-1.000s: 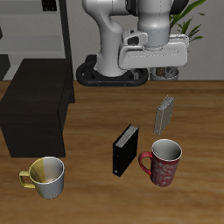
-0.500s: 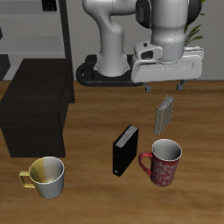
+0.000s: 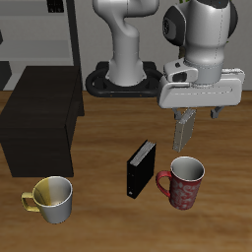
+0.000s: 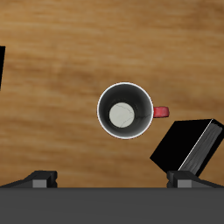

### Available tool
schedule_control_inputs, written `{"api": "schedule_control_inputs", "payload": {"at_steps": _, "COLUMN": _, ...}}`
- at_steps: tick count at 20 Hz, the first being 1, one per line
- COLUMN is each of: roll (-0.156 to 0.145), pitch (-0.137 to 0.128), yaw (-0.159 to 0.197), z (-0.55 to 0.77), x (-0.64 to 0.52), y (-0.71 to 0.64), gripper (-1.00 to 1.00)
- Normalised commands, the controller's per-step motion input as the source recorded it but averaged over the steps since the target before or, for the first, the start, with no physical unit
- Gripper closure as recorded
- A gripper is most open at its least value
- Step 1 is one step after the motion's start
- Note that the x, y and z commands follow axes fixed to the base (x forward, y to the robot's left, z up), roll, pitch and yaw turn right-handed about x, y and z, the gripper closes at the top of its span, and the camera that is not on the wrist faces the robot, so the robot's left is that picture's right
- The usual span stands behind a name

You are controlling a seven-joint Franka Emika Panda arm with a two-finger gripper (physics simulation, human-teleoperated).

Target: Place the red mug on top of the shelf

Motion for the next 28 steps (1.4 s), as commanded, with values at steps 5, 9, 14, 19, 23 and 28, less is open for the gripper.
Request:
{"api": "schedule_control_inputs", "payload": {"at_steps": 5, "roll": -0.005, "pitch": -0.02, "yaw": 0.018, "z": -0.19, "x": 0.3, "y": 0.06, "gripper": -1.0}}
{"api": "schedule_control_inputs", "payload": {"at_steps": 9, "roll": -0.012, "pitch": 0.013, "yaw": 0.012, "z": -0.35, "x": 0.28, "y": 0.07, "gripper": -1.0}}
{"api": "schedule_control_inputs", "payload": {"at_steps": 14, "roll": 0.006, "pitch": 0.03, "yaw": 0.001, "z": -0.32, "x": 0.14, "y": 0.08, "gripper": -1.0}}
{"api": "schedule_control_inputs", "payload": {"at_steps": 19, "roll": 0.01, "pitch": 0.018, "yaw": 0.007, "z": -0.22, "x": 0.05, "y": 0.1, "gripper": -1.0}}
{"api": "schedule_control_inputs", "payload": {"at_steps": 23, "roll": 0.01, "pitch": 0.027, "yaw": 0.018, "z": -0.3, "x": 0.09, "y": 0.12, "gripper": -1.0}}
{"api": "schedule_control_inputs", "payload": {"at_steps": 28, "roll": -0.001, "pitch": 0.06, "yaw": -0.004, "z": -0.41, "x": 0.13, "y": 0.07, "gripper": -1.0}}
